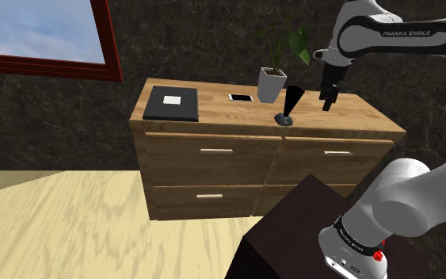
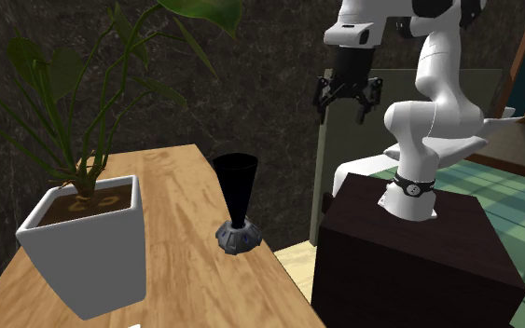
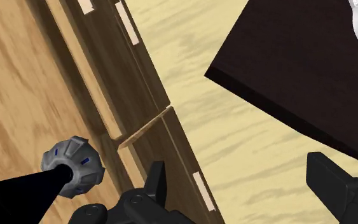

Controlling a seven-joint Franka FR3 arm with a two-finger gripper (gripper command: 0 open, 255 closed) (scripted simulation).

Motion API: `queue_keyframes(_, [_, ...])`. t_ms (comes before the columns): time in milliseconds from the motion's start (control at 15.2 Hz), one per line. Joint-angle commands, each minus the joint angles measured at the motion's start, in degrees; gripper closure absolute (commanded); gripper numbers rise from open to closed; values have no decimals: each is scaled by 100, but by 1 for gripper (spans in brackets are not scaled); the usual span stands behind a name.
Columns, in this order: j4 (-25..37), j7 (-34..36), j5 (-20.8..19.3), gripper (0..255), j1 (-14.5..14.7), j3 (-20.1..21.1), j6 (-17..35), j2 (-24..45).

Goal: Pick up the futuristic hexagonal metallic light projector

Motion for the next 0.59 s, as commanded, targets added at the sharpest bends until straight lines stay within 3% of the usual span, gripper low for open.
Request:
queue_keyframes(0, [278, -702, 11, 0, 127, -360, 236, 369])
queue_keyframes(264, [934, -2050, 322, 0, 440, -1016, 630, 1225])
queue_keyframes(528, [1725, -3537, 1019, 0, 709, -1611, 905, 2276])
